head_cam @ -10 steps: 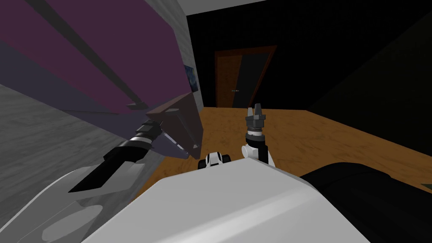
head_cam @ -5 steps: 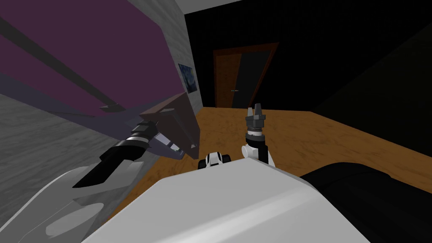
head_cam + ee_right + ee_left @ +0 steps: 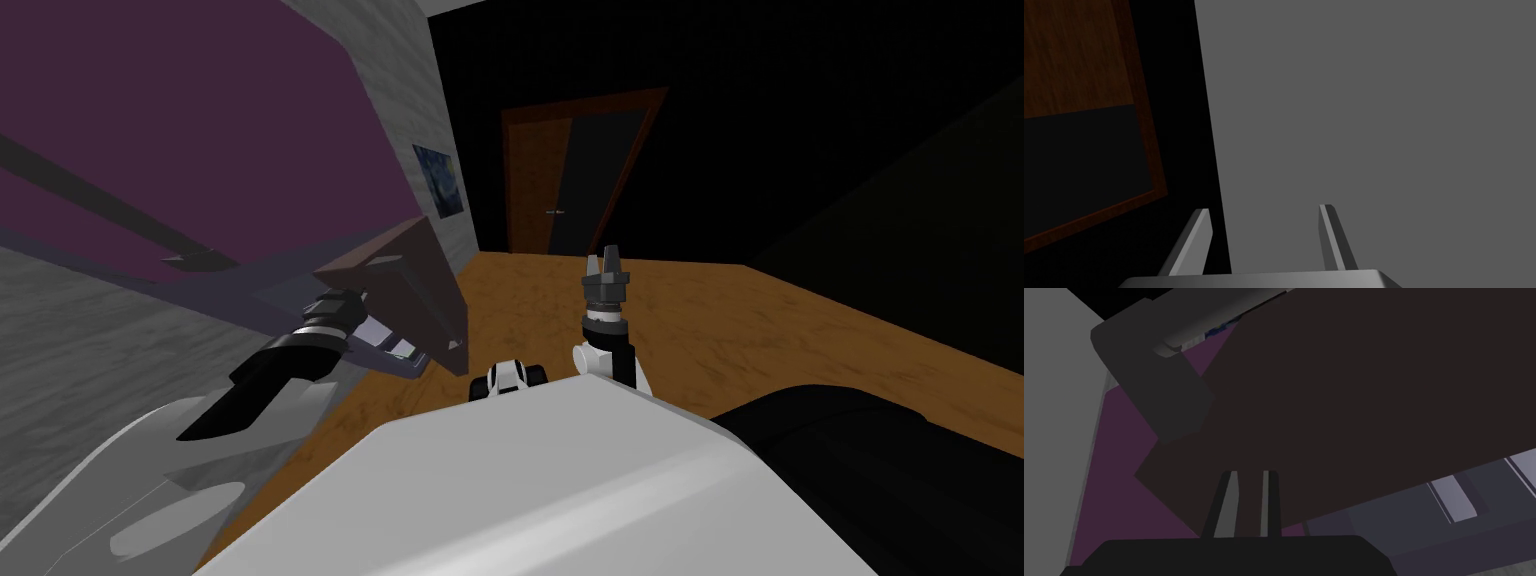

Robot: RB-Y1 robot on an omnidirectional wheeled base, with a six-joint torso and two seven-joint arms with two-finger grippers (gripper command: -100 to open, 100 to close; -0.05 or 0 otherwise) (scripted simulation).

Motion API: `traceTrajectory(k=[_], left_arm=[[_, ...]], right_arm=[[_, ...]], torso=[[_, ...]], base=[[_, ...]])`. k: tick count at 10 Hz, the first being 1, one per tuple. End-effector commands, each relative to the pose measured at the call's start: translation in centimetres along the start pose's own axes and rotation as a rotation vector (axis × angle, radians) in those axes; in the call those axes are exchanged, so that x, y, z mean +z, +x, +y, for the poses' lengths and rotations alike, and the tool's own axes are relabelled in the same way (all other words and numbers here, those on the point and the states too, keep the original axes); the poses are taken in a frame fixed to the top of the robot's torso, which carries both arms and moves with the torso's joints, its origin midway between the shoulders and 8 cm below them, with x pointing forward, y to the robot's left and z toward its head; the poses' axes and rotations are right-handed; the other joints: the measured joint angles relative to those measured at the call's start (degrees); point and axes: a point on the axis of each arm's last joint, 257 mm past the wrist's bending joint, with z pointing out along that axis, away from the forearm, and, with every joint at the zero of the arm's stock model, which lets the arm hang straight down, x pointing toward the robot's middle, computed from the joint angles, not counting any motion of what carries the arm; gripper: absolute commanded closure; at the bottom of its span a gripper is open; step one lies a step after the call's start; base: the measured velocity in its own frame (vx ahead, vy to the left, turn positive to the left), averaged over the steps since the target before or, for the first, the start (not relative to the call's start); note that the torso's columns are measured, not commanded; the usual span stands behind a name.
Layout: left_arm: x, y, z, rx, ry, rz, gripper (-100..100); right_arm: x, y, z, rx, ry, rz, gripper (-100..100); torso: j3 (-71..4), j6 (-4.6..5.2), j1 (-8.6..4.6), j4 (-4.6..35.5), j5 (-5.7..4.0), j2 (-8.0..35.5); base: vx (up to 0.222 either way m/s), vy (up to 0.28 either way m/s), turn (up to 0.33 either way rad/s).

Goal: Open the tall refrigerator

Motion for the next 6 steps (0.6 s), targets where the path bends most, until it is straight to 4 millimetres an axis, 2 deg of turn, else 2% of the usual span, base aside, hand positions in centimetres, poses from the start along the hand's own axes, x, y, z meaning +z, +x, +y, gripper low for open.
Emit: traceTrajectory(k=[1, 3, 6], left_arm=[[0.4, -2.0, 1.1, 0.003, -0.036, -0.045, -100], [0.2, -3.0, 1.4, 0.012, -0.057, -0.067, -100], [-0.5, -2.8, -0.9, 0.02, -0.021, -0.063, -100]], right_arm=[[0.0, 0.0, 0.0, 0.0, 0.0, 0.0, 0], [0.0, 0.0, 0.0, 0.0, 0.0, 0.0, 0], [0.0, 0.0, 0.0, 0.0, 0.0, 0.0, 0]], torso=[[-0.29, 0.3, -0.51, 0.1, -0.38, -0.29], [-0.65, 0.65, -0.81, 0.03, -0.61, -0.7], [-0.77, 0.81, -0.93, -0.06, -0.63, -0.9]], base=[[0.087, -0.144, 0.076], [0.061, -0.108, 0.014], [0.062, -0.083, 0.025]])
